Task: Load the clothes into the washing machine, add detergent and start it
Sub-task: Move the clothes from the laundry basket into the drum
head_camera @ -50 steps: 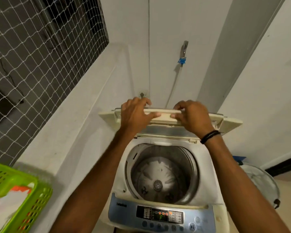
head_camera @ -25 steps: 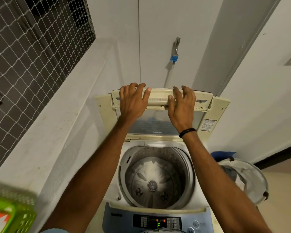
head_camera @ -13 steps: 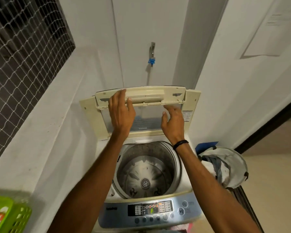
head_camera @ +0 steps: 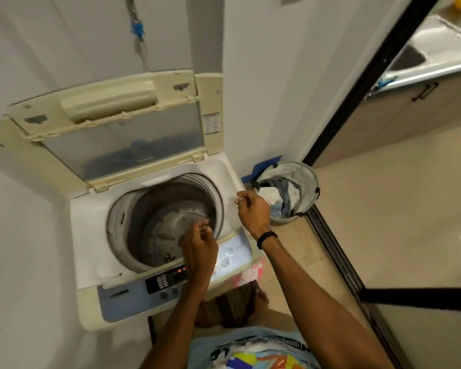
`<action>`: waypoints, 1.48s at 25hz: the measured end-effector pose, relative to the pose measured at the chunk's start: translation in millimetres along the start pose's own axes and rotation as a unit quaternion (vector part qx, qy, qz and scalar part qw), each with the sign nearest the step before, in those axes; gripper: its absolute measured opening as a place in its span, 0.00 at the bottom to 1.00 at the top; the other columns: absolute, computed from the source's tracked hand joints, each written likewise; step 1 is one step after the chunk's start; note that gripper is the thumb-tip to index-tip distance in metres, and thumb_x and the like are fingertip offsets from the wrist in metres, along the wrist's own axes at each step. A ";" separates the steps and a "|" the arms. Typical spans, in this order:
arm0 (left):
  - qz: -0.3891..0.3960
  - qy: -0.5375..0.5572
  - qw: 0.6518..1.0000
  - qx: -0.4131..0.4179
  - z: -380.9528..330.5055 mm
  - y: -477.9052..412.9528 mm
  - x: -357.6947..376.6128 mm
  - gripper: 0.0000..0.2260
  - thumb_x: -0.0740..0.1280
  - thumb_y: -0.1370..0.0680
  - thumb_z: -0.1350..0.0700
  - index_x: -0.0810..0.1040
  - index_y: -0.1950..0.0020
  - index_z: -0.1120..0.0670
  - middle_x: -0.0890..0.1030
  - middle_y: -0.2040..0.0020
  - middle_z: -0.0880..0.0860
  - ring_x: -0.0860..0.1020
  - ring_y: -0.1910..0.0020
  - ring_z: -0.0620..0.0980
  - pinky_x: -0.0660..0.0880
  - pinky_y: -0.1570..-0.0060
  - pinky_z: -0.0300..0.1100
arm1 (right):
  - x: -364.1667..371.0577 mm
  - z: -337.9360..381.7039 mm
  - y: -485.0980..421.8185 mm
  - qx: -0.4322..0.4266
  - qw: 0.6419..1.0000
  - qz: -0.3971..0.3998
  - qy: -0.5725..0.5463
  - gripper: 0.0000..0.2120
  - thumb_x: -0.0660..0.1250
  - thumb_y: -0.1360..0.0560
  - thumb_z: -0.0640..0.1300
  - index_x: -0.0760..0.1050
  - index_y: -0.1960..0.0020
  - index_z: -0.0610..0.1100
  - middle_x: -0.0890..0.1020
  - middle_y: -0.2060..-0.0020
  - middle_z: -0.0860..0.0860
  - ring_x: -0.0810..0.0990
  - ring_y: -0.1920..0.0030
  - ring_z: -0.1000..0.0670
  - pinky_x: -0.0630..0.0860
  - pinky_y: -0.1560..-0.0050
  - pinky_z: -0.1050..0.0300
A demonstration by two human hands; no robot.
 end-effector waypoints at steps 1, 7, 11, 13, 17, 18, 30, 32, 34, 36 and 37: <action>0.010 -0.004 1.000 -0.010 -6.0 6.7 9.7 0.07 0.67 0.23 0.62 0.81 0.47 0.56 0.84 0.53 0.54 0.81 0.55 0.51 0.77 0.56 0.44 | -10.0 -18.1 -2.0 0.020 1.000 0.000 -0.009 0.10 0.62 0.24 0.40 0.81 0.48 0.42 0.86 0.54 0.44 0.83 0.53 0.44 0.80 0.48 0.52; 0.051 -0.027 0.998 -0.025 -51.4 39.1 96.0 0.06 0.67 0.23 0.62 0.82 0.49 0.55 0.84 0.52 0.53 0.80 0.56 0.50 0.74 0.57 0.40 | -82.9 -142.3 -27.9 0.115 0.993 0.024 0.025 0.09 0.63 0.26 0.40 0.80 0.55 0.37 0.83 0.62 0.43 0.80 0.61 0.44 0.77 0.59 0.52; 0.175 -0.073 0.973 -0.131 -50.5 92.5 201.1 0.06 0.66 0.22 0.60 0.81 0.48 0.53 0.83 0.49 0.51 0.81 0.50 0.52 0.76 0.51 0.42 | -121.0 -262.9 -26.2 0.215 0.969 0.112 0.054 0.10 0.66 0.28 0.44 0.82 0.57 0.39 0.85 0.60 0.42 0.83 0.59 0.40 0.81 0.55 0.45; 0.226 -0.086 0.954 -0.175 -54.0 119.4 243.9 0.05 0.67 0.21 0.59 0.80 0.47 0.53 0.82 0.49 0.48 0.80 0.49 0.49 0.76 0.56 0.37 | -141.7 -303.8 -24.2 0.266 0.956 0.120 0.027 0.08 0.66 0.28 0.44 0.82 0.58 0.42 0.86 0.57 0.44 0.84 0.57 0.41 0.82 0.53 0.44; 0.248 -0.070 0.941 -0.221 -58.4 131.9 295.7 0.04 0.68 0.22 0.57 0.78 0.54 0.48 0.83 0.50 0.49 0.82 0.51 0.49 0.83 0.57 0.40 | -170.1 -342.5 -27.5 0.336 0.930 0.148 -0.021 0.08 0.63 0.25 0.37 0.79 0.61 0.41 0.85 0.59 0.40 0.81 0.63 0.46 0.81 0.58 0.51; 0.241 -0.072 0.939 -0.236 -57.5 127.5 302.9 0.05 0.68 0.22 0.56 0.78 0.56 0.49 0.83 0.51 0.50 0.82 0.52 0.49 0.83 0.56 0.41 | -169.8 -354.2 -30.8 0.356 0.921 0.158 -0.029 0.09 0.63 0.25 0.36 0.79 0.62 0.40 0.85 0.59 0.39 0.80 0.65 0.47 0.81 0.61 0.52; 0.350 -0.174 0.837 -0.384 73.4 66.2 483.8 0.13 0.61 0.18 0.51 0.82 0.42 0.55 0.83 0.43 0.53 0.81 0.46 0.52 0.75 0.52 0.33 | -133.8 -436.6 -177.7 0.470 0.853 0.226 -0.016 0.11 0.61 0.23 0.38 0.77 0.62 0.39 0.82 0.65 0.44 0.79 0.69 0.48 0.76 0.66 0.59; 0.340 -0.165 0.832 -0.406 108.3 40.1 536.4 0.16 0.59 0.18 0.44 0.82 0.44 0.52 0.84 0.50 0.51 0.82 0.56 0.48 0.79 0.52 0.41 | -98.4 -469.6 -227.3 0.483 0.847 0.218 -0.053 0.11 0.59 0.20 0.38 0.77 0.56 0.37 0.81 0.64 0.44 0.79 0.69 0.48 0.77 0.68 0.59; 0.332 -0.130 0.832 -0.425 148.2 13.5 595.4 0.13 0.63 0.20 0.46 0.83 0.47 0.52 0.85 0.52 0.51 0.82 0.54 0.51 0.79 0.49 0.43 | -54.4 -511.3 -286.2 0.454 0.860 0.233 -0.023 0.07 0.61 0.22 0.41 0.76 0.56 0.42 0.82 0.62 0.44 0.81 0.63 0.47 0.80 0.62 0.56; 0.298 -0.093 0.847 -0.431 180.4 -22.0 643.7 0.10 0.65 0.22 0.50 0.83 0.50 0.52 0.84 0.50 0.52 0.82 0.49 0.56 0.78 0.44 0.46 | -4.1 -558.4 -345.1 0.398 0.882 0.245 0.055 0.06 0.62 0.25 0.44 0.76 0.59 0.45 0.83 0.58 0.43 0.83 0.54 0.41 0.80 0.54 0.49; 0.268 -0.053 0.850 -0.449 195.0 -35.7 659.7 0.08 0.65 0.22 0.51 0.83 0.53 0.51 0.84 0.51 0.53 0.82 0.50 0.58 0.79 0.43 0.50 | 18.7 -580.4 -368.6 0.385 0.886 0.242 0.087 0.07 0.62 0.24 0.45 0.76 0.58 0.44 0.82 0.57 0.42 0.82 0.51 0.39 0.79 0.53 0.48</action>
Point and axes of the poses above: each hand's wrist, its own y-axis away from the middle knuckle, its own x-axis out of the palm, z = x × y, the point moved 9 cm from there along -y, towards the middle knuckle
